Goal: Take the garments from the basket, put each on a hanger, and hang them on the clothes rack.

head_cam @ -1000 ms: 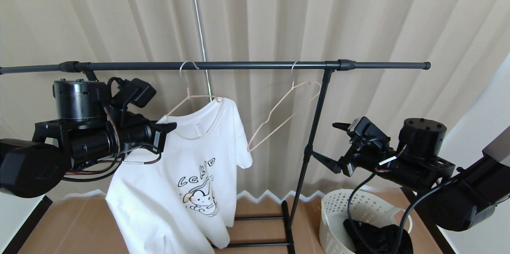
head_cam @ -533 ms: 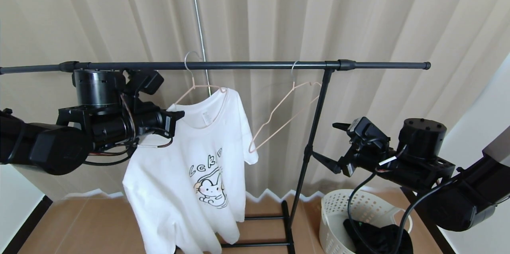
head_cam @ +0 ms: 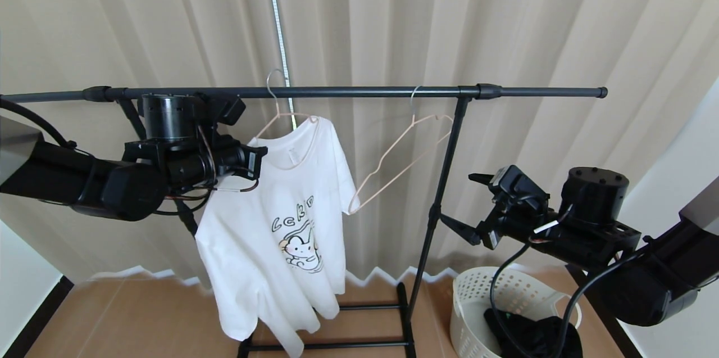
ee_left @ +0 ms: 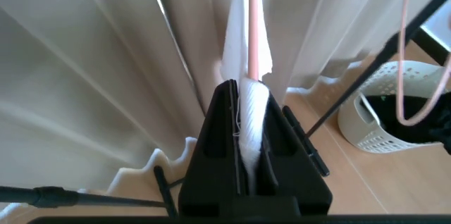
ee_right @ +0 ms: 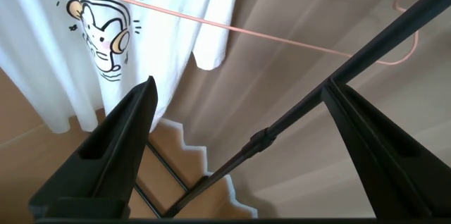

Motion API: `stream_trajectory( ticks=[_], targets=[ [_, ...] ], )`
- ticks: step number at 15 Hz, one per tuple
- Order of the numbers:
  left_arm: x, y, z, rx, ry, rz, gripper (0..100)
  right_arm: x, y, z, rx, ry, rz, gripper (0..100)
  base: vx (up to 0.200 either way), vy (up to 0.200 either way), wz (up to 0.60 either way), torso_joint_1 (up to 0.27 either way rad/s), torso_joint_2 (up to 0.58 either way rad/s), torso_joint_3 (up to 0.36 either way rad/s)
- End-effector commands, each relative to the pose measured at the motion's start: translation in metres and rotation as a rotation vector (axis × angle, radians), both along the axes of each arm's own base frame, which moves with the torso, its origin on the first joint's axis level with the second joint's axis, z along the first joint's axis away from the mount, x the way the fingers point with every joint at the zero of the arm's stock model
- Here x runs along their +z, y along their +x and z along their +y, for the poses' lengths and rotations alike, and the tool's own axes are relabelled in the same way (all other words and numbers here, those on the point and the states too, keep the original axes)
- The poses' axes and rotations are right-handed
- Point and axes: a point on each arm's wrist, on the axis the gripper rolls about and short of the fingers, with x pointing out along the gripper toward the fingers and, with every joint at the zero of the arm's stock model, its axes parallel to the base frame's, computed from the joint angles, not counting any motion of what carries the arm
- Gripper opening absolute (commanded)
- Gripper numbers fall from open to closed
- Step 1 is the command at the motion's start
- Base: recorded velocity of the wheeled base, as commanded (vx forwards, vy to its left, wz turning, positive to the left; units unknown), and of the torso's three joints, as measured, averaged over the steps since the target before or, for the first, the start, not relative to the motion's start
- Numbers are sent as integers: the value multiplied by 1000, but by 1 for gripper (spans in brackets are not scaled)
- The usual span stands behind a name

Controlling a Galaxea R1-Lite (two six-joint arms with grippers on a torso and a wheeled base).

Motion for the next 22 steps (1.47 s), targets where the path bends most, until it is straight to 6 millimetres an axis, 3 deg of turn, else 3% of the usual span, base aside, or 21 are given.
stream_trajectory(
  ticks=[1, 13, 20, 21, 22],
  targets=[
    [-13, 9, -1, 7, 7, 26, 0, 0, 0, 0, 1, 0, -1, 100, 0, 0, 0, 0, 0, 0],
    [-30, 19, -4, 6, 9, 51, 0, -4, 2, 1, 1, -2, 7, 100, 0, 0, 0, 0, 0, 0],
    [-30, 19, -2, 8, 9, 51, 0, -3, 3, 1, 1, -2, 5, 100, 0, 0, 0, 0, 0, 0],
    [-30, 19, -2, 9, 9, 51, 100, -3, 3, 1, 1, -2, 5, 100, 0, 0, 0, 0, 0, 0],
    [-30, 19, -2, 9, 10, 52, 100, -3, 3, 1, 1, -2, 5, 100, 0, 0, 0, 0, 0, 0]
  ],
)
